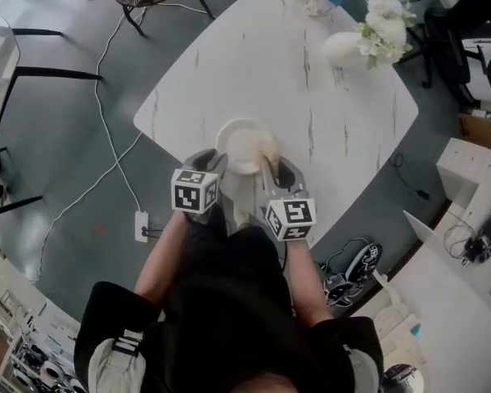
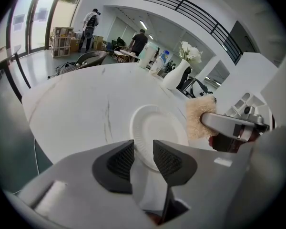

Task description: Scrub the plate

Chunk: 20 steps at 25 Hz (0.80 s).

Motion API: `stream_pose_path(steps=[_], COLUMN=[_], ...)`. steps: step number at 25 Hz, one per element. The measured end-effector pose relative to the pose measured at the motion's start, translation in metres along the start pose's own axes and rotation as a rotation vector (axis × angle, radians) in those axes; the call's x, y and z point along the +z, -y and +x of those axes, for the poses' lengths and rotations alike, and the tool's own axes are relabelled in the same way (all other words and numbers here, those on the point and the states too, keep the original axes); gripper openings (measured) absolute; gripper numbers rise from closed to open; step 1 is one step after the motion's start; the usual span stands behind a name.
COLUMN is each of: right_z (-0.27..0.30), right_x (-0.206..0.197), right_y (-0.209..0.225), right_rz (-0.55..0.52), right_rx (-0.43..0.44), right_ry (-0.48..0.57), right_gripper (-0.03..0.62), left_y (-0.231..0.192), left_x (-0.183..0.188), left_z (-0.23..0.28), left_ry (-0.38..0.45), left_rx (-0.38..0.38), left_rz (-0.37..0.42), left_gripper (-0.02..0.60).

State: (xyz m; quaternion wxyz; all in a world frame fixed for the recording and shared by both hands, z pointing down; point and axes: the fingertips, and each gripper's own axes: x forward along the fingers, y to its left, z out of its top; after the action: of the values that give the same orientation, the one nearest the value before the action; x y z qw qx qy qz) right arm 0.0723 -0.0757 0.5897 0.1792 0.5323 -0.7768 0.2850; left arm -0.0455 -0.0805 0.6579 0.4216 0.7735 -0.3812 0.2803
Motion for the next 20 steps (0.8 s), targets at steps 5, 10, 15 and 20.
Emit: stream_pose_path(steps=[5, 10, 15, 20], right_z=[0.001, 0.001, -0.0001, 0.0032], right_x=[-0.0002, -0.0003, -0.0008, -0.0019], right_y=[-0.0009, -0.0013, 0.0003, -0.0009], right_rz=[-0.002, -0.001, 0.001, 0.0], right_rx=[0.005, 0.006, 0.005, 0.013], right_ry=[-0.004, -0.004, -0.006, -0.008], right_gripper=[0.074, 0.074, 0.074, 0.074], left_y=[-0.0018, -0.003, -0.0033, -0.003], left_x=[0.0006, -0.0005, -0.0011, 0.002], left_z=[-0.0006, 0.0007, 0.0019, 0.0016], left_ry=[0.008, 0.006, 0.002, 0.032], left_rx=[0.007, 0.008, 0.018, 0.013], left_rz=[-0.015, -0.023, -0.013, -0.001], left_gripper=[0.133, 0.133, 0.119, 0.069])
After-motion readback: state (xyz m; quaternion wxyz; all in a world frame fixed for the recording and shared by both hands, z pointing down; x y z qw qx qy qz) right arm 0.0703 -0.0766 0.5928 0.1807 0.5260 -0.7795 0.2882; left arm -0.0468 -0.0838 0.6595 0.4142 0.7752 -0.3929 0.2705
